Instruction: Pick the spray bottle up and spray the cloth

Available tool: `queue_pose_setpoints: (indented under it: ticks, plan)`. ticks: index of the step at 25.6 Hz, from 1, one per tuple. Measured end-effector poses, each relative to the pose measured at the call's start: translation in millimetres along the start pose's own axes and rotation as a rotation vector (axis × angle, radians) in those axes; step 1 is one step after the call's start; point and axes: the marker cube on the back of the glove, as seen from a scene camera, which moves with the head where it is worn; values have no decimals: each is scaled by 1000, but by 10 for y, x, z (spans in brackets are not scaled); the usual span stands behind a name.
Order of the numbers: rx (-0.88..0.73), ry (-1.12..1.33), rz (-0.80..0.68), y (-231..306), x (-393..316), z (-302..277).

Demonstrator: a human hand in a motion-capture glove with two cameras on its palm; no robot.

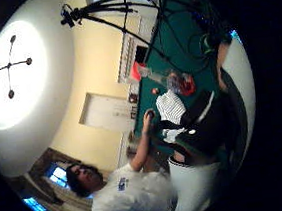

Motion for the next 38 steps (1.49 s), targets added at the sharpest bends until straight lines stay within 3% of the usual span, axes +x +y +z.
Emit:
queue_pose_setpoints:
  ticks: [4,15,38]
  plan:
    - [20,2,-9,-8,-39,7]
    - [-154,35,5,71,-95,268]
    - [-195,-8,13,3,-42,528]
